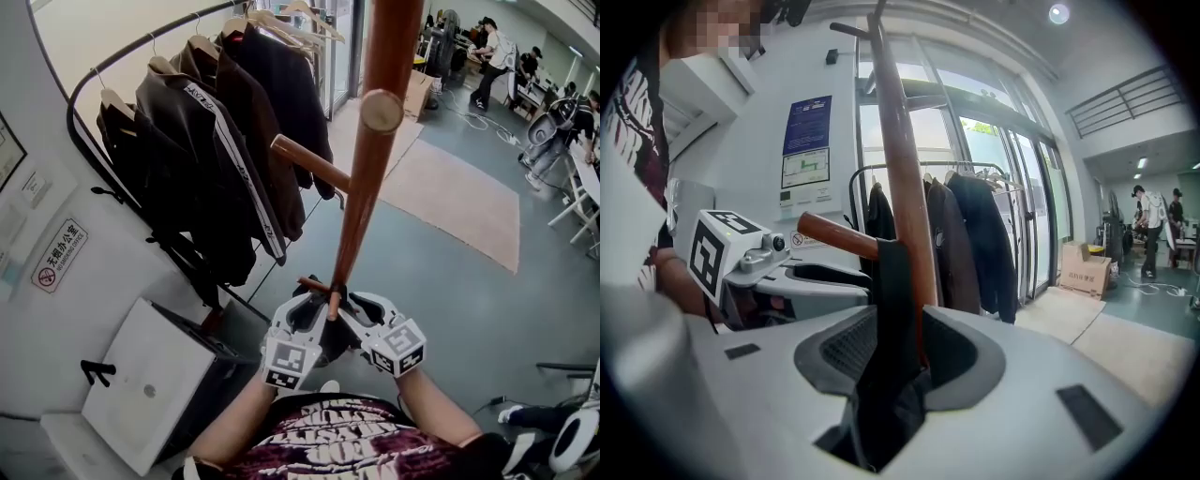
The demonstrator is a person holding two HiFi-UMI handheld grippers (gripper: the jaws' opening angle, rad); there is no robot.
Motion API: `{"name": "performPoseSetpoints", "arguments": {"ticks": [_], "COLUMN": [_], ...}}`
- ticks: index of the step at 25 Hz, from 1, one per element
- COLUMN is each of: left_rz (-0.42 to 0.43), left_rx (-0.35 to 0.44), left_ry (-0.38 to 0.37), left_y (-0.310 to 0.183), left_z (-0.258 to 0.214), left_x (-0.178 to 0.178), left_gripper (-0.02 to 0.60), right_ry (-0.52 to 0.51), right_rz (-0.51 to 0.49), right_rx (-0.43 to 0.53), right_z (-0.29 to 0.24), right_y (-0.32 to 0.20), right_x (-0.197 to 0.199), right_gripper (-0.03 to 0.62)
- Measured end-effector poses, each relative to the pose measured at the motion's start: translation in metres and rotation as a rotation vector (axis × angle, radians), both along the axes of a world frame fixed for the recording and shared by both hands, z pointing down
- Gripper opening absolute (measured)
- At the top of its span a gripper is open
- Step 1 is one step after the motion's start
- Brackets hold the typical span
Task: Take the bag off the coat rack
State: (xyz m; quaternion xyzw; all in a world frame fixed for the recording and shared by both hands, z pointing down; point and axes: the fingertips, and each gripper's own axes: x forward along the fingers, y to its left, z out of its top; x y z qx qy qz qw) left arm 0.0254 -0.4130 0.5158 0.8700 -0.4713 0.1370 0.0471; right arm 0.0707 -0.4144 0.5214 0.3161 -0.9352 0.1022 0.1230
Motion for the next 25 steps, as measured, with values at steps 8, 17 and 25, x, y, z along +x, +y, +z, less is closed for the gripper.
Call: {"name": "performPoseSetpoints", "arguments": {"ticks": [8, 17, 25], "left_rz": [0.078, 0.115, 0.122], "left_rx": [-0.032, -0.091, -0.108], "left_ry": [-0.033, -0.091, -0.015], "left_y": [-0.017, -0.022, -0.015], "left_z": [0.016, 0.037, 0.029], "left_x": [0.016, 0.017, 0.013], "left_gripper": [0.101, 0.065, 0.009], "right_ry": [-0.046, -0.047, -0.051], "right_rz": [0.090, 0.136, 0.175], "right_rx": [-0.041, -0.030, -0.046], "right_z": [0.004, 0.004, 0.002], "right_y": [-0.009, -0.005, -0.001], "right_x": [-0.001, -0.005, -0.001], "right_gripper": [0.147, 0.058, 0.038]}}
